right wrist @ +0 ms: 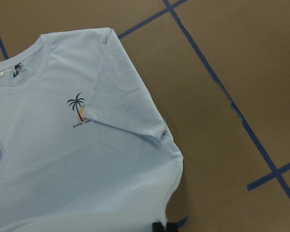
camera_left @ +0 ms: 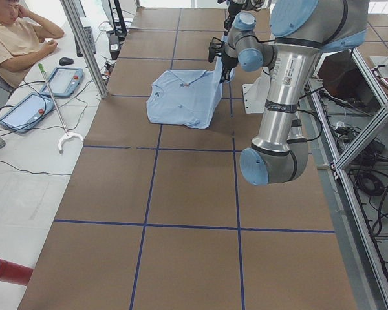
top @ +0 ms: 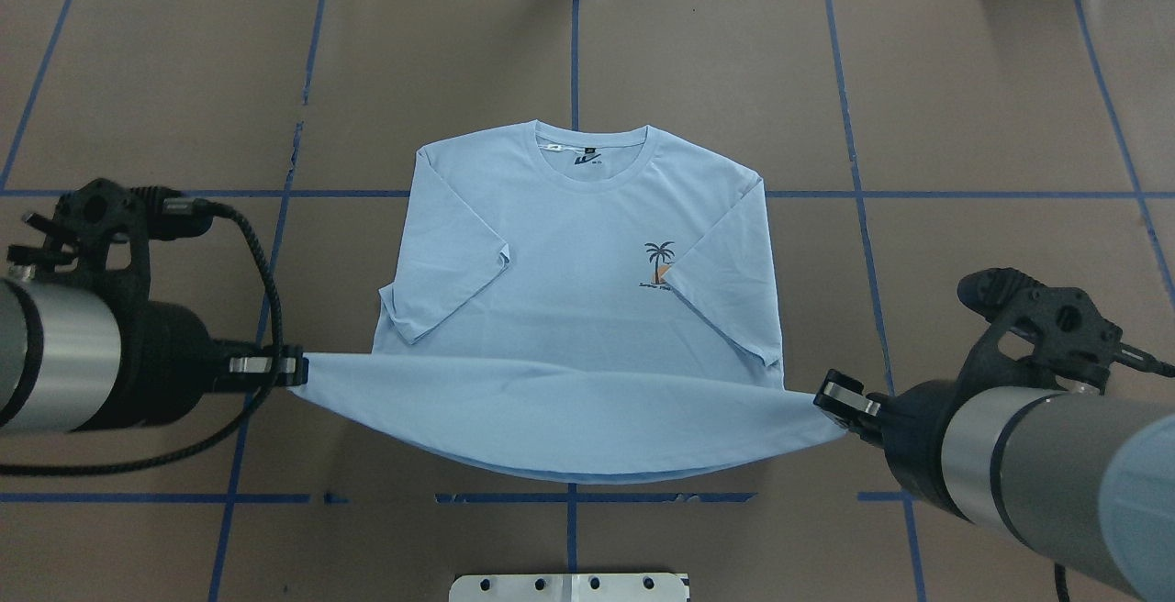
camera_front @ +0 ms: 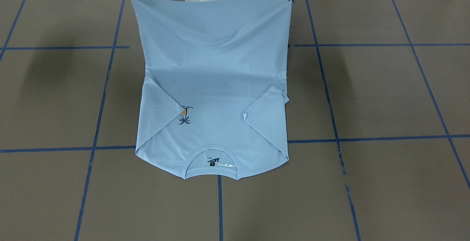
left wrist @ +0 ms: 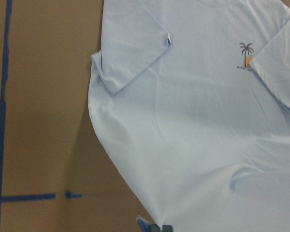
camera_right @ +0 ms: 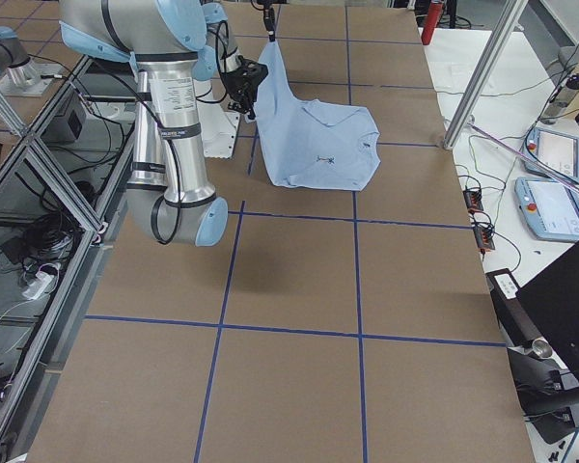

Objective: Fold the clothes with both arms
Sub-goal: 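Lift the hem with both grippers and fold it toward the collar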

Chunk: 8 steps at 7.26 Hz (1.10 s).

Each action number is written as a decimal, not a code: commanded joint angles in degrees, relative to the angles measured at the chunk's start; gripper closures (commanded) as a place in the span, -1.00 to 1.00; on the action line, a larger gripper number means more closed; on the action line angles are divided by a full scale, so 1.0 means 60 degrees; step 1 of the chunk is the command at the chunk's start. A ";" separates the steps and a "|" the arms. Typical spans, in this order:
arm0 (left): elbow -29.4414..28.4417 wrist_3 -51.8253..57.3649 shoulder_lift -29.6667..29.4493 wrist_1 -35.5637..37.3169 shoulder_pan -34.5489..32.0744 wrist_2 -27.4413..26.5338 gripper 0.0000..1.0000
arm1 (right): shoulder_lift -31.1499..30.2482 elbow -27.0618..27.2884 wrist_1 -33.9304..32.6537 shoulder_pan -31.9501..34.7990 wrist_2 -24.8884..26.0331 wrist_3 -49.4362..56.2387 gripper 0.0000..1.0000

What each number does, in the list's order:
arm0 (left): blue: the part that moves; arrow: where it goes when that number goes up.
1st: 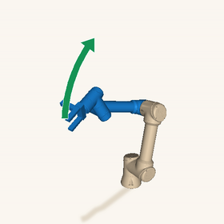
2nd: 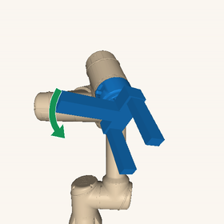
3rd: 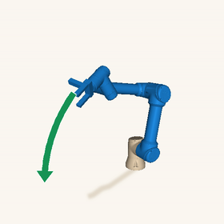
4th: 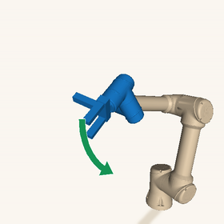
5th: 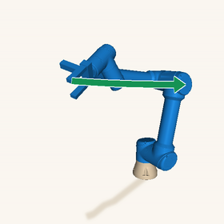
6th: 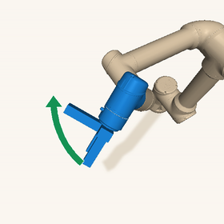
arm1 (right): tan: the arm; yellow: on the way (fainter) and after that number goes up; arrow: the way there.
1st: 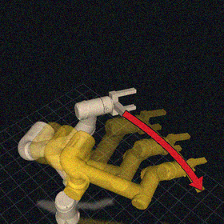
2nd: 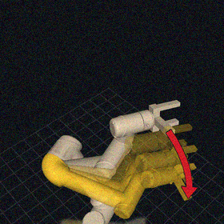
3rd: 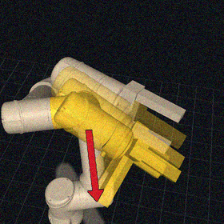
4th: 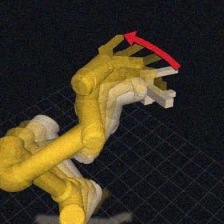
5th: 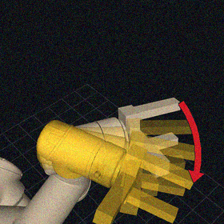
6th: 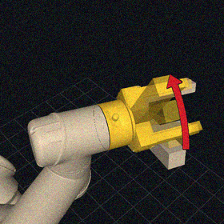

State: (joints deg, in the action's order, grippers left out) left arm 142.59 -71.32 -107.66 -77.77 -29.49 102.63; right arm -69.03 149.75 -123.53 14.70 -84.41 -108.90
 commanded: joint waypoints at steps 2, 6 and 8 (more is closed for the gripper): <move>-0.2285 0.1177 -0.1404 -0.0090 -0.1526 0.0078 1.00 | 0.1088 -0.1765 0.0356 0.1792 -0.0053 0.1591 1.00; -0.5941 0.1546 -0.2035 -0.2979 -0.2248 -0.0010 1.00 | 0.1178 -0.5687 0.3926 0.3465 -0.0712 0.2810 1.00; -0.8286 0.1560 -0.2780 -0.4478 -0.2263 -0.0373 1.00 | 0.1483 -0.7197 0.4881 0.3846 -0.0727 0.3061 1.00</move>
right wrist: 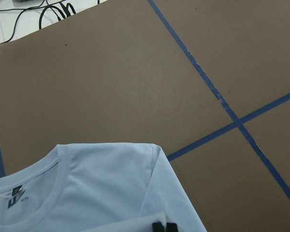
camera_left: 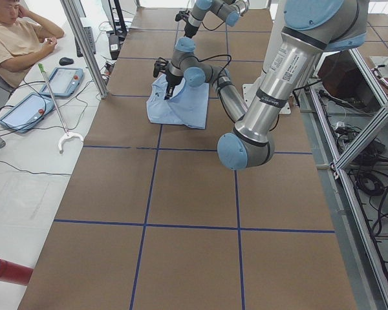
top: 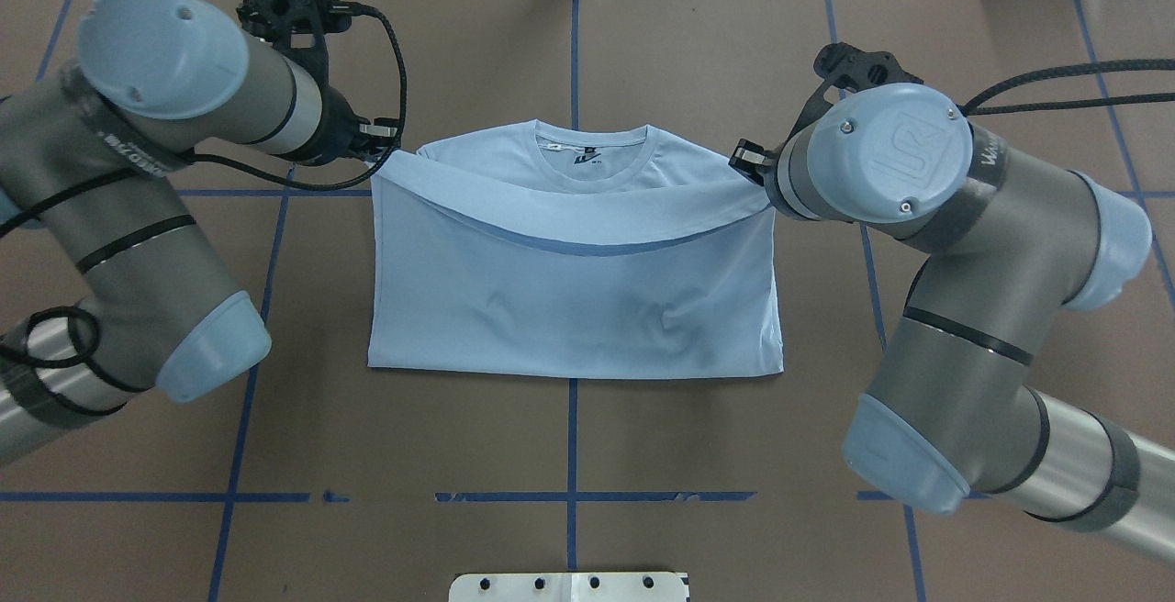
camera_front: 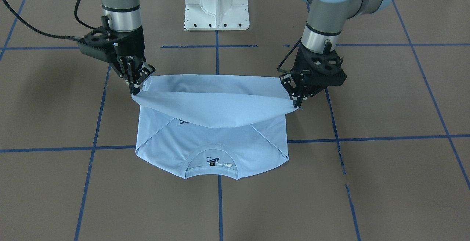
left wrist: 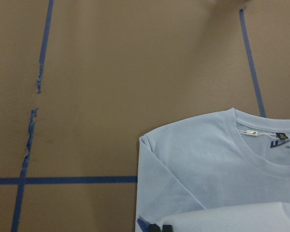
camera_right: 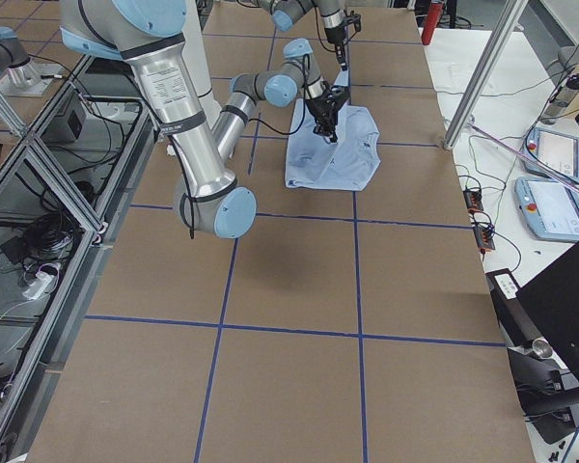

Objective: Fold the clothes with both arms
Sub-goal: 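Release the hem and move the left gripper to the shirt's side edge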

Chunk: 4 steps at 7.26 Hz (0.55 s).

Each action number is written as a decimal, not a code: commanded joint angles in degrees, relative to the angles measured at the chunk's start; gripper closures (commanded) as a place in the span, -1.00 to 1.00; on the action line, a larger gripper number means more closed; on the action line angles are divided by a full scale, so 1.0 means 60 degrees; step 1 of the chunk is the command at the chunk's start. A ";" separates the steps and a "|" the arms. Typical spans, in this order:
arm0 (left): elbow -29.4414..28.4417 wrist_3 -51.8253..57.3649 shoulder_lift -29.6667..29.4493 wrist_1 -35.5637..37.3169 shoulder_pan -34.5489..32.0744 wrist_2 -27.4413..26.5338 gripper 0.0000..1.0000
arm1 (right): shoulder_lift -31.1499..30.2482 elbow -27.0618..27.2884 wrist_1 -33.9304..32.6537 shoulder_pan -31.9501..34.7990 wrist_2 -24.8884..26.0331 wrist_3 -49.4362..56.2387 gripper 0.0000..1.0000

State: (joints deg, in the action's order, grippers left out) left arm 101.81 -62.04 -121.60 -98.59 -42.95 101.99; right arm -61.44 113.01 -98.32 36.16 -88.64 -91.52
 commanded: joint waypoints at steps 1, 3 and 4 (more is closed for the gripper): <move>-0.2442 0.0013 -0.0794 -0.1391 -0.0004 -0.0400 1.00 | 0.0249 -0.1807 0.1264 0.0301 -0.0021 0.0253 1.00; -0.3458 0.0042 -0.0929 -0.2300 0.0011 -0.0562 1.00 | 0.0249 -0.3171 0.2902 0.0287 0.0008 0.0254 1.00; -0.3723 0.0042 -0.1046 -0.2317 0.0040 -0.0679 1.00 | 0.0249 -0.3409 0.3143 0.0258 0.0008 0.0254 1.00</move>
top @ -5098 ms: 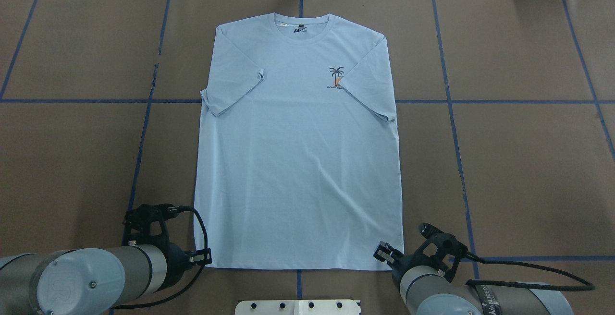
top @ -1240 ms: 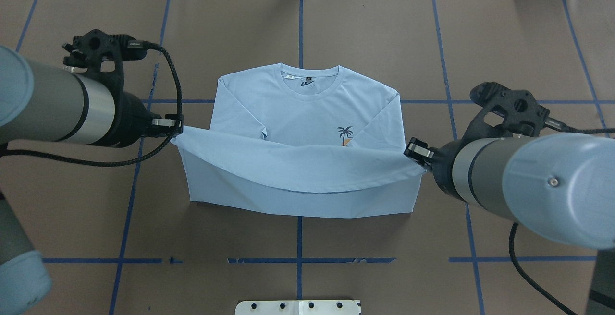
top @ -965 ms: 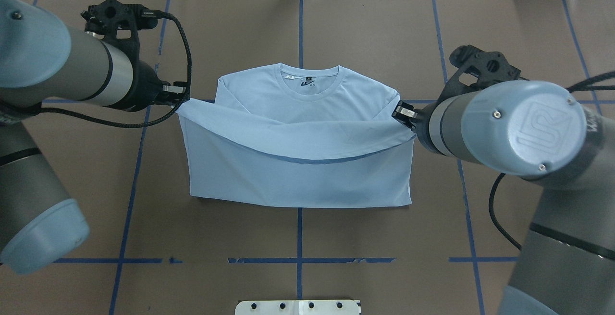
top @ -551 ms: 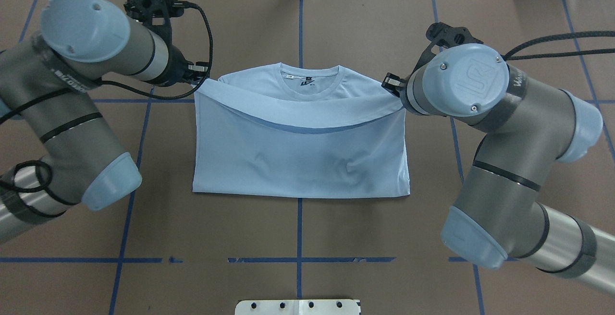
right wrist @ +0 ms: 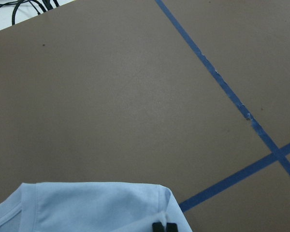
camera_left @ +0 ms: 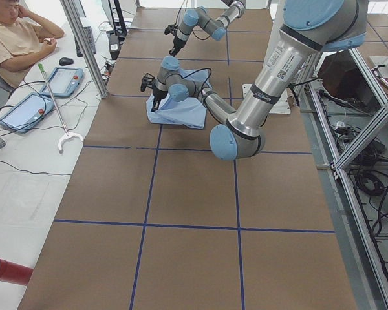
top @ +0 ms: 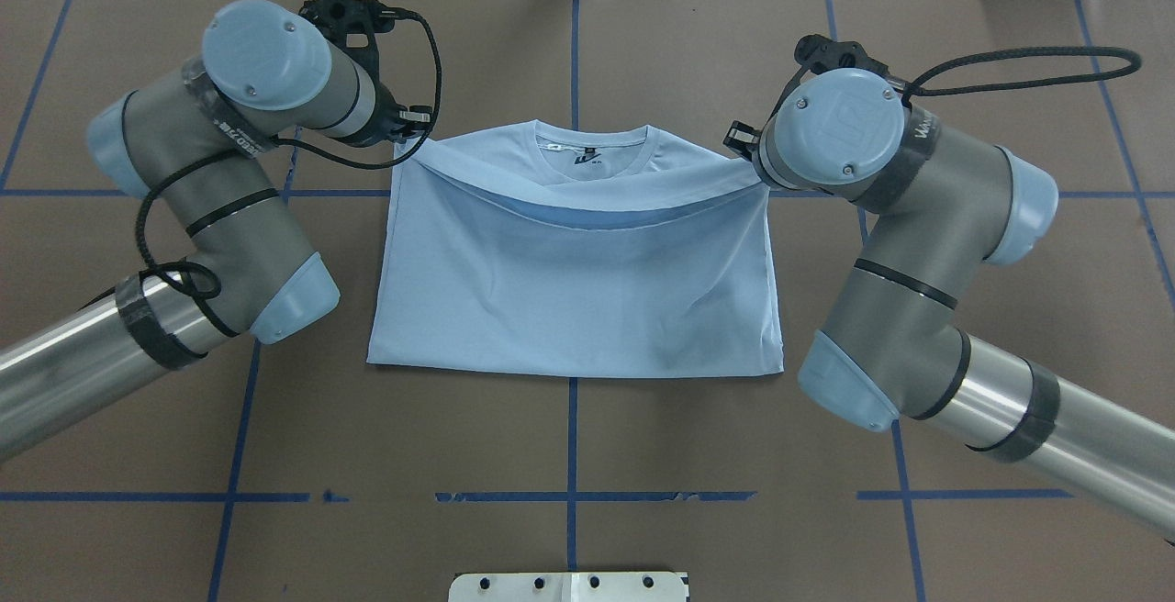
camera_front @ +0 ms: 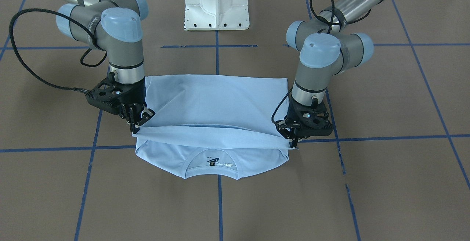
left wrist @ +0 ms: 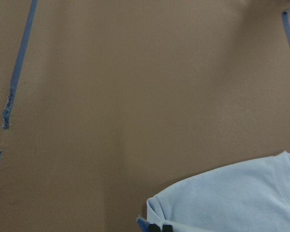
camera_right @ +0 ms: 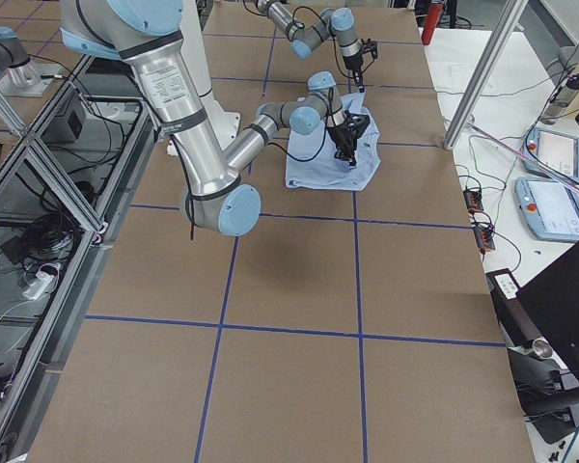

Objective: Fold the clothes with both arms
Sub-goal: 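Release the hem and move the left gripper to the shirt's side edge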

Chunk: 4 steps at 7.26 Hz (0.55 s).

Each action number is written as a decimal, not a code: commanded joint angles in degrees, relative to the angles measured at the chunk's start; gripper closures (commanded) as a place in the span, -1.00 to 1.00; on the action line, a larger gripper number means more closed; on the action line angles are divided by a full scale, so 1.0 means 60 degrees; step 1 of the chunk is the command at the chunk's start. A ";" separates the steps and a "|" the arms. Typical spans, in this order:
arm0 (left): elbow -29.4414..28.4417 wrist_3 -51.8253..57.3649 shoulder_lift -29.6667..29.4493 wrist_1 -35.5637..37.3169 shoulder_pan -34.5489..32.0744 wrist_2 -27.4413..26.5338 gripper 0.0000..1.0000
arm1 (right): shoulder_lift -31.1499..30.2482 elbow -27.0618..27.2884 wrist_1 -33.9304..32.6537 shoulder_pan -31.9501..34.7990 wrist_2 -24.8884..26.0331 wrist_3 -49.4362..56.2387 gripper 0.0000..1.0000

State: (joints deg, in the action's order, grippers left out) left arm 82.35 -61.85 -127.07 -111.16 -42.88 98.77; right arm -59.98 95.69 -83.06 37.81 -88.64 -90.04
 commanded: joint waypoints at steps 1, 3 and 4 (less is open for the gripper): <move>-0.0642 0.0011 -0.0136 -0.0325 0.0143 -0.0288 1.00 | 0.0007 -0.0611 0.0615 -0.0076 0.0022 0.0007 1.00; -0.0878 0.0011 -0.0106 -0.0691 0.0218 -0.0289 1.00 | -0.0022 -0.0685 0.0630 -0.0091 0.0022 0.0022 1.00; -0.0849 0.0011 -0.0063 -0.0706 0.0203 -0.0289 1.00 | -0.0023 -0.0685 0.0630 -0.0076 0.0022 0.0036 0.93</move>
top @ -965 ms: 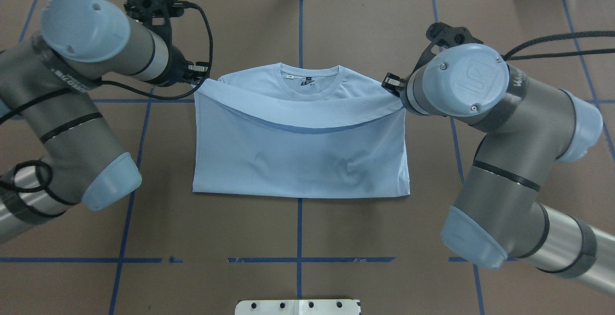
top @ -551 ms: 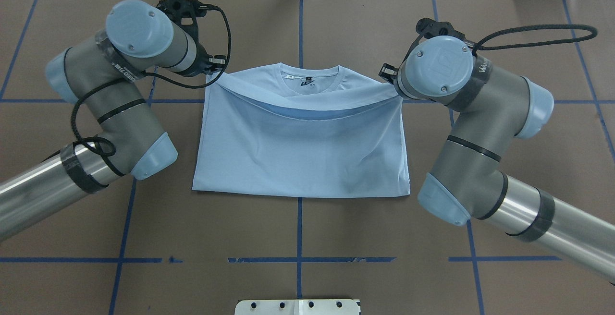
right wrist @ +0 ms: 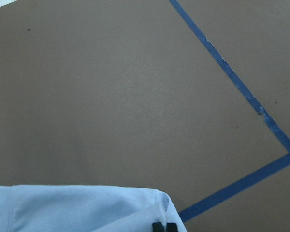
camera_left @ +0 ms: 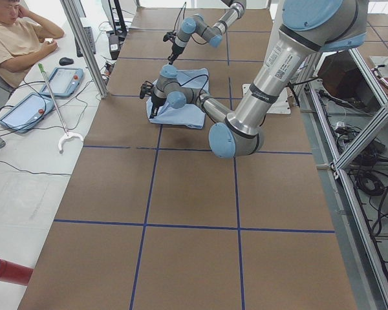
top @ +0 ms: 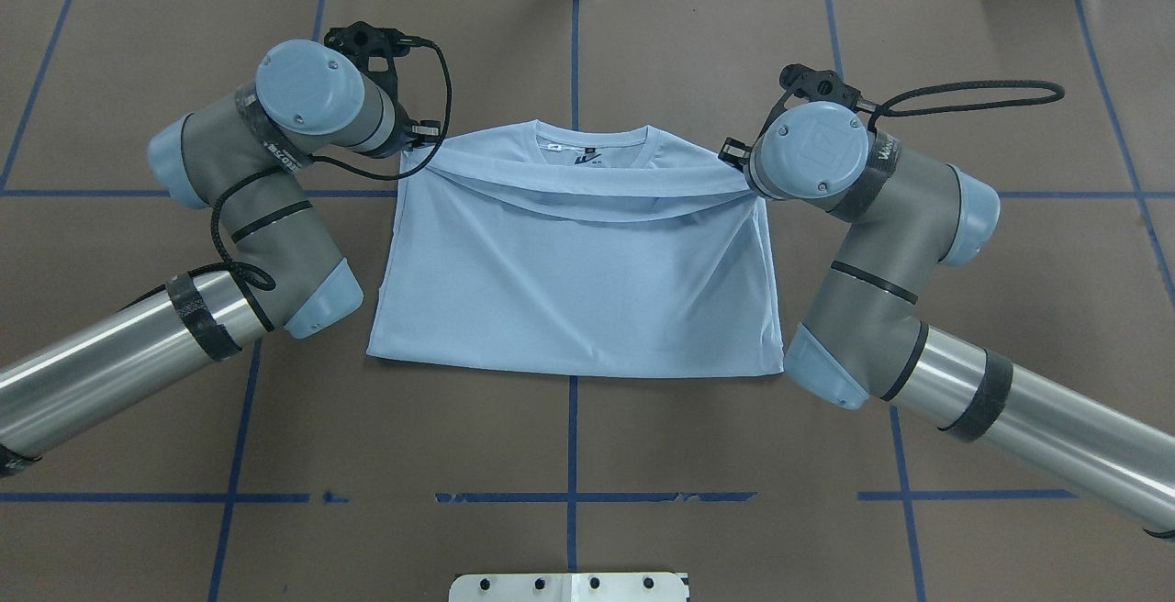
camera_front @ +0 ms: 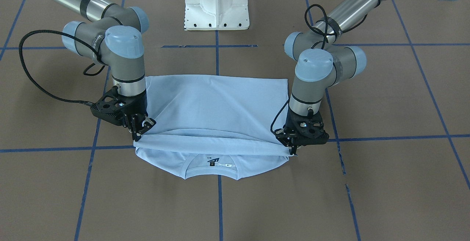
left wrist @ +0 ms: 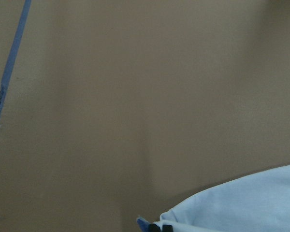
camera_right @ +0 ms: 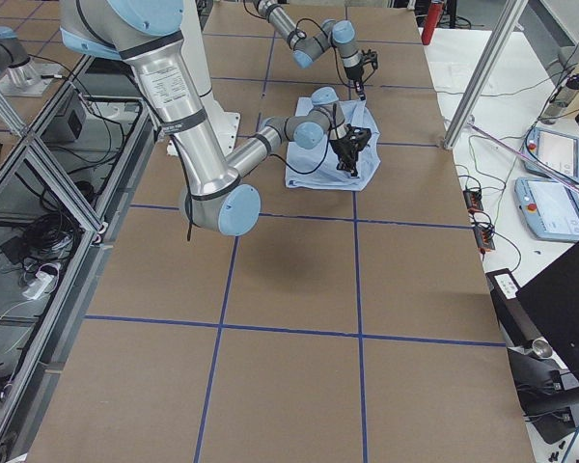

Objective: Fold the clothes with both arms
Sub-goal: 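Release the hem and move the left gripper to the shirt's side edge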

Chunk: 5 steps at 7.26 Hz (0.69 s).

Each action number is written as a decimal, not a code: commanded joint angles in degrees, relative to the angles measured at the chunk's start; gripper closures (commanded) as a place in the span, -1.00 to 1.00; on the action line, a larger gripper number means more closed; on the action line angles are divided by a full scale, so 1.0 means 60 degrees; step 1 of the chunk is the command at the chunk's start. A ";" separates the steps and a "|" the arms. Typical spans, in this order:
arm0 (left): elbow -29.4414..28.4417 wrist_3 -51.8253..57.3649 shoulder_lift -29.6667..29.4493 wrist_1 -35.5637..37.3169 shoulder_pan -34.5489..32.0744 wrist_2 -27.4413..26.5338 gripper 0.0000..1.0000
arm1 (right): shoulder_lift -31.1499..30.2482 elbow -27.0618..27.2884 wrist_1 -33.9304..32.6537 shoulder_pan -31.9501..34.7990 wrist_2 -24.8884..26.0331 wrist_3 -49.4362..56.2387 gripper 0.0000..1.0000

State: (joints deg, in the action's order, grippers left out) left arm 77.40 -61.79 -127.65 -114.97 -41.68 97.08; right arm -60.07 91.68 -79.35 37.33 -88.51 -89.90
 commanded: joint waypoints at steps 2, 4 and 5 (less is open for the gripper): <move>0.0237 0.0713 0.0340 -0.0846 -0.0026 0.0065 -1.00 | 0.0022 0.0099 0.0027 0.0062 0.0045 0.0026 -1.00; 0.2090 0.0747 0.1449 -0.0747 0.0017 0.0763 -1.00 | -0.0065 0.0216 0.0056 0.0355 -0.0131 0.1206 -1.00; 0.3086 0.0718 0.2137 -0.0775 0.0148 0.0928 -1.00 | -0.0197 0.0217 0.0462 0.0370 -0.0117 0.1358 -1.00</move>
State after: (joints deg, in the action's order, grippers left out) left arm 88.90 -57.51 -119.43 -119.58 -41.44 100.67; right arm -60.48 92.75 -78.47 39.17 -89.10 -84.20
